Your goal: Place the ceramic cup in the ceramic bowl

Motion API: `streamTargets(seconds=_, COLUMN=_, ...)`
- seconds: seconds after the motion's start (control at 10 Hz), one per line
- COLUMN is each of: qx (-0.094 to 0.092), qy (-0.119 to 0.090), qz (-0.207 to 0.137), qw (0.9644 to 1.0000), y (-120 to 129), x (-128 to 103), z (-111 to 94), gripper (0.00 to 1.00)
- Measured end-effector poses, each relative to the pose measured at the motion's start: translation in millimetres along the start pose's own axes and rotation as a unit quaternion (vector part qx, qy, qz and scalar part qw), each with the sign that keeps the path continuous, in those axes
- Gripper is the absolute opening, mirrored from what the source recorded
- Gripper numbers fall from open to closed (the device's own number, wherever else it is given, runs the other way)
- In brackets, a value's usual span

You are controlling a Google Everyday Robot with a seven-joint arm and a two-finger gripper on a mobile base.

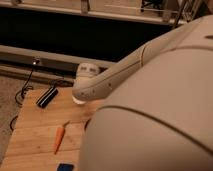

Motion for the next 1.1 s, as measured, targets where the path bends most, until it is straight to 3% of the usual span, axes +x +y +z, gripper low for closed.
streamTargets(seconds=0.2, qx=0.056, qy=0.015, qz=0.023, qw=0.9981, y=-21.7, x=8.6, z=-10.6, gripper=0.0)
streamTargets(seconds=0.3, qx=0.094, qy=0.028, qz=0.039, qw=0.9944, y=-29.6, x=14.9, z=-17.6, gripper=0.0)
streamTargets(seconds=0.4, qx=0.138, qy=0.046, qz=0.061, qw=0.9875, y=-25.2, x=18.7, z=-24.7, gripper=0.0)
streamTargets(seconds=0.5, qx=0.166, qy=0.061, qz=0.08, qw=0.9809, y=-11.7, x=18.9, z=-29.9, gripper=0.0)
streamTargets(seconds=0.7, qx=0.196, qy=0.076, qz=0.097, qw=0.9729, y=9.2, x=7.3, z=-32.0, gripper=0.0)
streamTargets(seconds=0.8, qx=0.198, qy=0.076, qz=0.102, qw=0.972, y=24.5, x=-4.7, z=-29.5, gripper=0.0)
streamTargets(seconds=1.1, qx=0.196, qy=0.06, qz=0.086, qw=0.9749, y=28.9, x=-25.9, z=-22.7, gripper=0.0)
